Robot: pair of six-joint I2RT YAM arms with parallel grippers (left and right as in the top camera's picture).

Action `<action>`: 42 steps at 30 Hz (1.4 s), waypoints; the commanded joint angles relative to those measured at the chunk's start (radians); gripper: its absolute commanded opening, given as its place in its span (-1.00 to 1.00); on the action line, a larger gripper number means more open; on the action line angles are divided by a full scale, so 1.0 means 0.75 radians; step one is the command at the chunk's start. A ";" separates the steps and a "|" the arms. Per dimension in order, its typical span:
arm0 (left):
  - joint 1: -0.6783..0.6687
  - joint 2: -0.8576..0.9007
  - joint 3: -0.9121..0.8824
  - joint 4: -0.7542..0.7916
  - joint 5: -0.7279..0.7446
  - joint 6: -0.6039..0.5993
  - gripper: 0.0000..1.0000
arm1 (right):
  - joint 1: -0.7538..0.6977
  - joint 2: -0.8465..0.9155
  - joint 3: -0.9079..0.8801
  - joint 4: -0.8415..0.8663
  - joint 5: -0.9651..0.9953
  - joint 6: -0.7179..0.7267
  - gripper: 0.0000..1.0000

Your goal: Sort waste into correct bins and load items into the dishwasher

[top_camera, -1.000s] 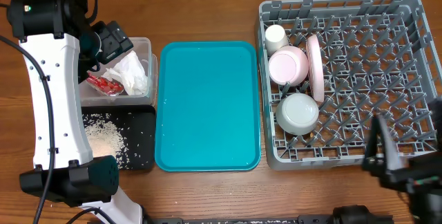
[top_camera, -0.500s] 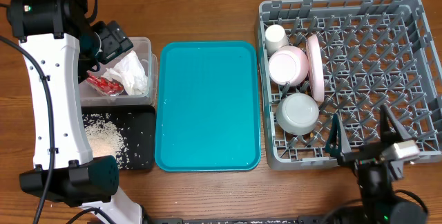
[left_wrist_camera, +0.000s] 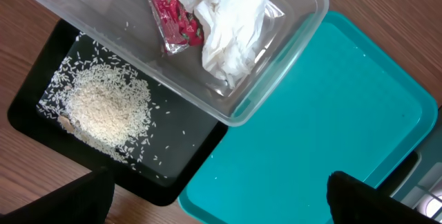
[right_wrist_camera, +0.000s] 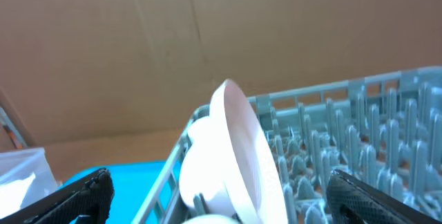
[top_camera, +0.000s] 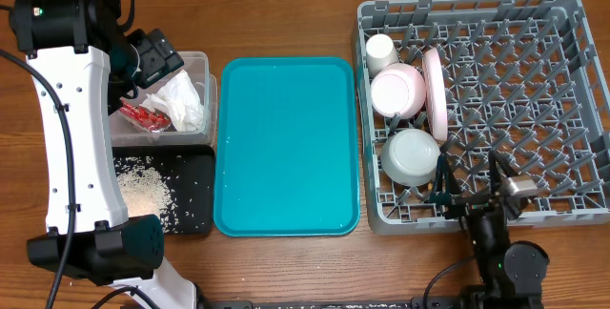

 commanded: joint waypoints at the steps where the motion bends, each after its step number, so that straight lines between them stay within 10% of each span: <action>1: -0.009 -0.012 0.003 0.002 0.005 0.016 1.00 | -0.004 -0.017 -0.014 -0.043 -0.024 0.015 1.00; 34: -0.009 -0.018 0.003 0.007 0.002 0.016 0.99 | -0.004 -0.017 -0.014 -0.116 -0.053 0.015 1.00; 42: -0.009 -0.348 0.000 0.012 -0.019 0.017 1.00 | -0.004 -0.017 -0.014 -0.116 -0.053 0.015 1.00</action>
